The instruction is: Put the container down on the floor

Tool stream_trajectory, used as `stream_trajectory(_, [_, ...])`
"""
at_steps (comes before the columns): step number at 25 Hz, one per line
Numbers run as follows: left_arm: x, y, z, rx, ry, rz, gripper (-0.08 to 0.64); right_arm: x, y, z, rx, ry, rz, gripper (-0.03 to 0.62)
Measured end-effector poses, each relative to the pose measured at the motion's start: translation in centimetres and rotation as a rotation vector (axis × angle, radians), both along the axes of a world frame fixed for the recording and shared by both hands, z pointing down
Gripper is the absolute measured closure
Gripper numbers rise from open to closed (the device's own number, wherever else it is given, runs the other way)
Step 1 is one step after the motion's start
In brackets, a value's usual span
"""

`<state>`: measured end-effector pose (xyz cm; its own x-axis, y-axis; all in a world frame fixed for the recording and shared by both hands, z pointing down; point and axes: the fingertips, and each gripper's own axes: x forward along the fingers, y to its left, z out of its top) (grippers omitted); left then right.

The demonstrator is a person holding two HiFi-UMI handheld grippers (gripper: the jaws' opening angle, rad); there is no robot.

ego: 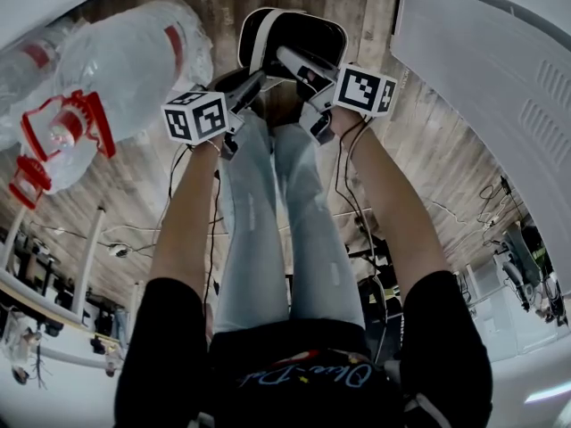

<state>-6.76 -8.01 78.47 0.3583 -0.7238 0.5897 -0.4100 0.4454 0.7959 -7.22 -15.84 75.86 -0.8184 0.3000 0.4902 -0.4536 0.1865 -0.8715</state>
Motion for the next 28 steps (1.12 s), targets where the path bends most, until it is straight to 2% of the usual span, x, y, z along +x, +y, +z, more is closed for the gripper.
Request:
stream_trajectory(4, [-1.2, 1.1, 0.8, -0.061, -0.072, -0.005, 0.466, 0.0, -0.2, -0.3, 0.024, -0.001, -0.006, 0.509])
stream_trajectory(10, [-2.3, 2.1, 2.1, -0.147, -0.094, -0.011, 0.465, 0.6, -0.7, -0.6, 0.040, 0.019, 0.033, 0.546])
stream_trajectory(14, [-3.8, 3.3, 3.5, -0.233, -0.151, -0.004, 0.466, 0.6, -0.6, -1.3, 0.045, -0.003, 0.062, 0.575])
stream_trajectory(20, [-4.3, 3.3, 3.9, -0.265, -0.193, -0.008, 0.468, 0.8, -0.5, -2.4, 0.069, -0.022, 0.079, 0.591])
stream_trajectory(25, [-4.6, 3.6, 4.0, -0.304, -0.196, -0.022, 0.463, 0.5, -0.8, -3.4, 0.075, -0.038, 0.079, 0.592])
stream_trajectory(28, [-4.7, 3.8, 4.0, -0.333, -0.237, 0.001, 0.465, 0.4, -1.0, -4.0, 0.078, -0.053, 0.082, 0.591])
